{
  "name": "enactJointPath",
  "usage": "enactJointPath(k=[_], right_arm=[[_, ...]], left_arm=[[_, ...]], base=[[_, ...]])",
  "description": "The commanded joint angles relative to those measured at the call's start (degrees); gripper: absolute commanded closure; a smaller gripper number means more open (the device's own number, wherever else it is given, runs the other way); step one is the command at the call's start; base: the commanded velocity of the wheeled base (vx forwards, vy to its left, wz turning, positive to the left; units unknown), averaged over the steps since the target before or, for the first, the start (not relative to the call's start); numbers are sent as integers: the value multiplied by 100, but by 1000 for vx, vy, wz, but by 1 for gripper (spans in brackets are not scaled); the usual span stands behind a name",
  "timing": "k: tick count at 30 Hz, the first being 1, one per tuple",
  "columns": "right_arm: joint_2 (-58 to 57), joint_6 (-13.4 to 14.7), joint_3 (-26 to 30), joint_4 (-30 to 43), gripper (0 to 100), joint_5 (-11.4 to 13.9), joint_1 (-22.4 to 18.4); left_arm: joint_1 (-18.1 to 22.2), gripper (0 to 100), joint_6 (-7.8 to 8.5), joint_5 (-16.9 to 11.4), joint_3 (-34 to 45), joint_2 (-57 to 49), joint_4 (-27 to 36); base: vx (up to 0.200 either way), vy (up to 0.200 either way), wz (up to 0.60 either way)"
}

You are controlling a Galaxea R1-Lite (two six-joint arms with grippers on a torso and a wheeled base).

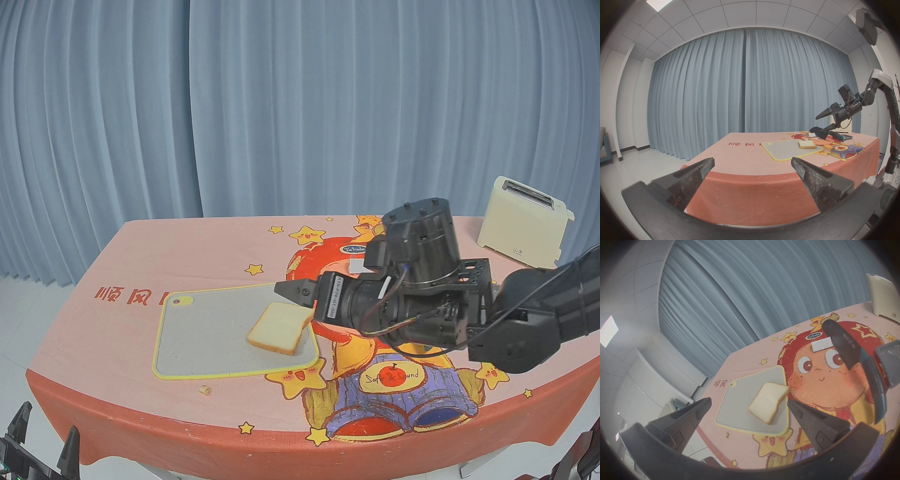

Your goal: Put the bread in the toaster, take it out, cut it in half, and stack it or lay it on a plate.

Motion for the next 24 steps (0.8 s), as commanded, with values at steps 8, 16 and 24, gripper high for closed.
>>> enactJointPath(k=[8, 16, 24], right_arm=[[-1575, -353, 1195, -49, 0, 77, -279], [-2692, -819, 1793, -49, 0, 455, -842], [-3052, -1205, 2206, -58, 0, 806, -1105]], left_arm=[[0, 0, -12, 2, 101, 7, 4], [0, 0, -12, 2, 101, 7, 4], [0, 0, -12, 2, 101, 7, 4]], base=[[0, 0, 0], [0, 0, 0], [0, 0, 0]])
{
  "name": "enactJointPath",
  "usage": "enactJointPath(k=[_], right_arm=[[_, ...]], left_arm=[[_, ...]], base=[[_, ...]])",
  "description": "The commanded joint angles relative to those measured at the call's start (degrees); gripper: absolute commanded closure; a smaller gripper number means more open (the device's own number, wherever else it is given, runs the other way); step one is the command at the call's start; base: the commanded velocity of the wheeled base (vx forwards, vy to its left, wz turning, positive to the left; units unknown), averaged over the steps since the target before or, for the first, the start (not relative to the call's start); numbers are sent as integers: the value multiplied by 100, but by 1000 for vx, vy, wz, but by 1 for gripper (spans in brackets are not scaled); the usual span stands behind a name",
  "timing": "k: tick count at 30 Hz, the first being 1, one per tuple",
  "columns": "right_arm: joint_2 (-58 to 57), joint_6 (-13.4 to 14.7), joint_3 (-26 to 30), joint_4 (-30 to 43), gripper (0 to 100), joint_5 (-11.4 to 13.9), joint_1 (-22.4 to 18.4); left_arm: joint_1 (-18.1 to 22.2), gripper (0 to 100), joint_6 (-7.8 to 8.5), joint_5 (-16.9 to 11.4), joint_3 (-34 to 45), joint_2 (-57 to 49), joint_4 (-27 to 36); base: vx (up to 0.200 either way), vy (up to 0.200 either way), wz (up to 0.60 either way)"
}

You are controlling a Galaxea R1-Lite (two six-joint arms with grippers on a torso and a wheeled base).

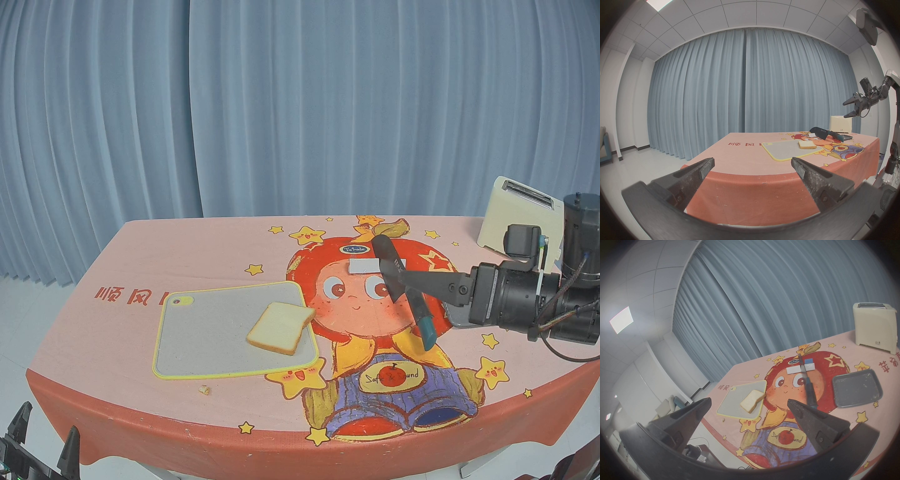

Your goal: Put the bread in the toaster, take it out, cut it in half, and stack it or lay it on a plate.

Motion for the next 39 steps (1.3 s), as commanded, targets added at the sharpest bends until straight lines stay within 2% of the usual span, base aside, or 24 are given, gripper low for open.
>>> enactJointPath(k=[1, 2, 7, 10, 16, 19, 26, 29, 30, 39], right_arm=[[-386, -146, 171, -6, 0, 4, -123], [-386, -146, 171, -6, 0, 4, -123], [-764, -761, 443, -6, 0, 48, -150], [-834, -928, 461, -6, 0, 39, -150], [-913, -972, 452, -6, 0, 48, -176], [-931, -999, 452, -50, 0, 57, -326], [-905, -1087, 689, -709, 0, 57, -343], [-905, -1087, 698, -753, 0, 57, -352], [-869, -1095, 733, -858, 0, 57, -545], [-764, -1218, 733, -797, 0, 57, -818]], left_arm=[[0, 0, -1, 4, 101, -1, -1], [0, 0, -1, 4, 101, -1, -1], [0, 0, -1, 4, 101, 7, -1], [0, 0, -1, 4, 92, 7, -1], [0, 0, -1, 4, 101, 7, -1], [0, 0, -1, 4, 101, 7, -1], [0, 0, -1, 4, 92, 7, -1], [0, 0, -1, 4, 101, 7, -1], [0, 0, -1, 4, 101, -1, -1], [0, 0, -1, 4, 101, 7, -1]], base=[[0, 0, 0], [0, 0, 0], [0, 0, 0], [0, 0, 0], [0, 0, 0], [0, 0, 0], [0, 0, 0], [0, 0, 0], [0, 0, 0], [0, 0, 0]])
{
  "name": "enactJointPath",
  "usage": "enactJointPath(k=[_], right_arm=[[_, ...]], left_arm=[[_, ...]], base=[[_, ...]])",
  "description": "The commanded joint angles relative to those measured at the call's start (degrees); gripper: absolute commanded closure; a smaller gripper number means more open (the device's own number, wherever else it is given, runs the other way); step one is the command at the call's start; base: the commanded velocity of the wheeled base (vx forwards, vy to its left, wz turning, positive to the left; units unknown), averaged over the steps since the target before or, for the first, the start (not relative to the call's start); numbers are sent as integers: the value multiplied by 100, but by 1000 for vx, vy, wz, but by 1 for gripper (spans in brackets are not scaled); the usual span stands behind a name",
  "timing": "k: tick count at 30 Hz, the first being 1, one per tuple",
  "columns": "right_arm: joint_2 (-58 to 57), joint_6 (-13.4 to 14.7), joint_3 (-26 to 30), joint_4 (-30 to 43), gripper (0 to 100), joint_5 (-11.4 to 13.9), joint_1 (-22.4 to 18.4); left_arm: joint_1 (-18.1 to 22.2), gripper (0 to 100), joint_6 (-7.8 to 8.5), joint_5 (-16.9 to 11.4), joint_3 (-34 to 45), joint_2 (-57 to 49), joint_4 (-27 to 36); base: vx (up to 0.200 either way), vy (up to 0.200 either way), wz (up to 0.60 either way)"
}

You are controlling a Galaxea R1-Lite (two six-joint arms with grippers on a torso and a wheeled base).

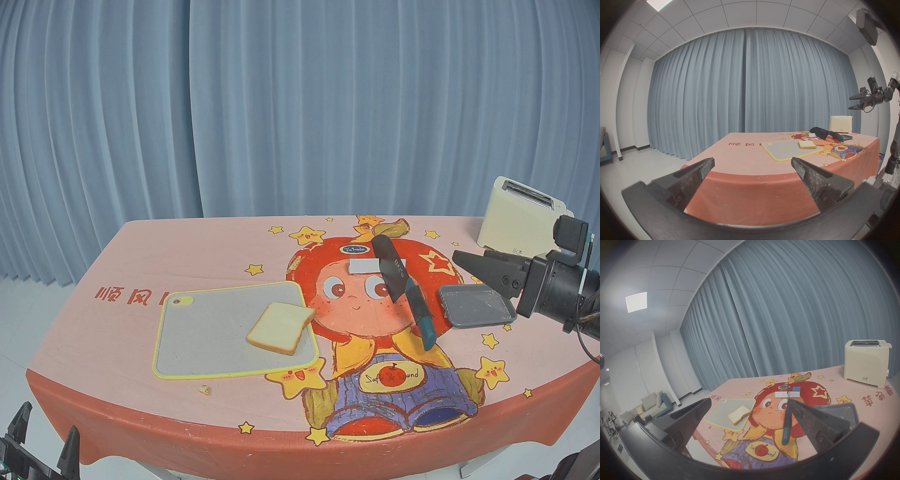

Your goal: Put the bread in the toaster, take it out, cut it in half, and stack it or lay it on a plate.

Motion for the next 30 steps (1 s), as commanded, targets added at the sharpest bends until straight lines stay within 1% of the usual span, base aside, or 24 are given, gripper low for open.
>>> enactJointPath(k=[1, 5, 6, 7, 8, 10, 24, 26, 30], right_arm=[[142, -10, -3, 4, 0, -1, -183], [247, -46, -3, -49, 0, -9, -332], [282, -125, 5, -49, 0, -1, -376], [282, -125, 5, -49, 0, -1, -376], [335, -204, 23, -49, 0, -9, -394], [361, -248, 41, -49, 0, -9, -402], [361, -256, 93, -49, 0, -9, -385], [370, -256, 85, -49, 0, -62, -402], [449, -248, 67, -66, 0, -80, -473]], left_arm=[[-9, 0, 1, 2, 101, 7, 2], [0, 0, 1, 2, 101, 7, 2], [0, 0, 1, 2, 101, -1, 2], [0, 0, 1, 2, 101, -1, 2], [0, 0, 1, 2, 101, -1, 2], [0, 0, 1, 2, 101, -1, 2], [0, 0, 1, 2, 101, -1, 2], [0, 0, 1, 2, 101, 7, 2], [0, 0, 1, 2, 101, 7, 2]], base=[[0, 0, 0], [0, 0, 0], [0, 0, 0], [0, 0, 0], [0, 0, 0], [0, 0, 0], [0, 0, 0], [0, 0, 0], [0, 0, 0]])
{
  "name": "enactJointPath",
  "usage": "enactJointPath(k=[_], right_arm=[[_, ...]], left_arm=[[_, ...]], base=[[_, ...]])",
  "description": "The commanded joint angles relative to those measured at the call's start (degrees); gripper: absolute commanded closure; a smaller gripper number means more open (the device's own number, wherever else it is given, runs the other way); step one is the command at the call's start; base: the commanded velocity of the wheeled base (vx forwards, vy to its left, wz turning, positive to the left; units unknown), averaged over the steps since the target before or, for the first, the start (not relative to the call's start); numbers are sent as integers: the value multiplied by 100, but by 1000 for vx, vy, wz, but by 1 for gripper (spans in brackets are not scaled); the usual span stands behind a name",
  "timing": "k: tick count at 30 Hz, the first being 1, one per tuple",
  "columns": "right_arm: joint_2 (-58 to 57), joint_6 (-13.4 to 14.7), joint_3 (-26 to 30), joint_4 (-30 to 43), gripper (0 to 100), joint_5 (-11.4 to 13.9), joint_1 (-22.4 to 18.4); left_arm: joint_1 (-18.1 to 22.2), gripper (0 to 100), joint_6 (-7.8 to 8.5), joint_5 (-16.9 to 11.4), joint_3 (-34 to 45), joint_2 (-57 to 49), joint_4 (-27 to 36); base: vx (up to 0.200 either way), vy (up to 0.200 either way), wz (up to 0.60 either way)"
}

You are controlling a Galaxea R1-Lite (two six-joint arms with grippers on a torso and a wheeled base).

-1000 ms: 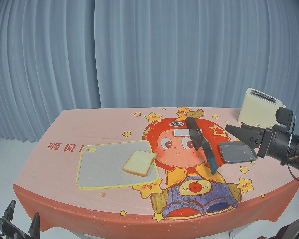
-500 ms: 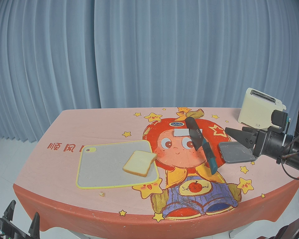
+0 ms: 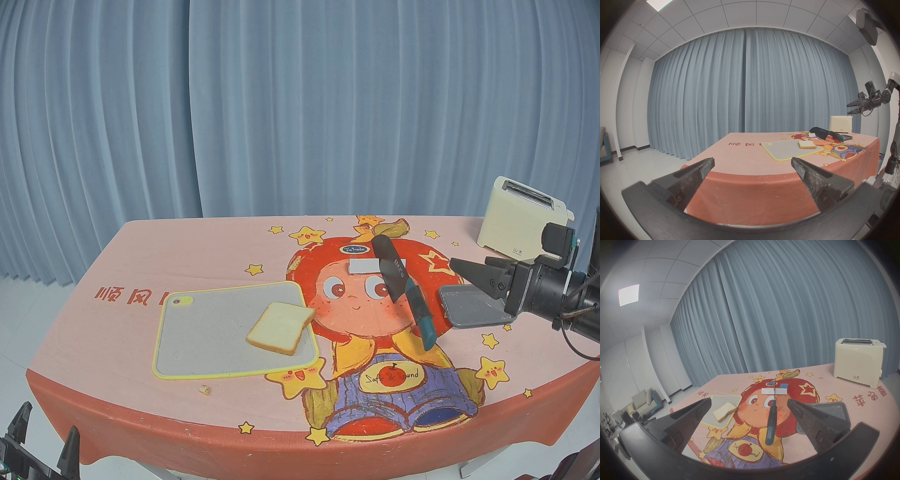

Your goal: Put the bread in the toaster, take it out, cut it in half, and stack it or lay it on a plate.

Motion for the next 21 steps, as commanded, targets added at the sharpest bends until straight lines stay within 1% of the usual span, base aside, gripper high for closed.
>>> enactJointPath(k=[1, 2, 6, 17, 21], right_arm=[[91, 6, -13, -16, 0, -11, -71], [126, 6, -13, -8, 0, -11, -167], [267, 15, -13, -8, 0, 6, -264], [478, -3, 101, 89, 0, -11, -220], [715, -91, 162, 28, 0, -38, -220]], left_arm=[[0, 0, -1, 2, 101, 7, -1], [0, 0, -1, 2, 101, 7, -1], [0, 0, -1, 2, 101, 7, -1], [0, 0, -1, 2, 101, -1, -1], [0, 0, -1, 2, 101, 7, -1]], base=[[0, 0, 0], [0, 0, 0], [0, 0, 0], [0, 0, 0], [0, 0, 0]])
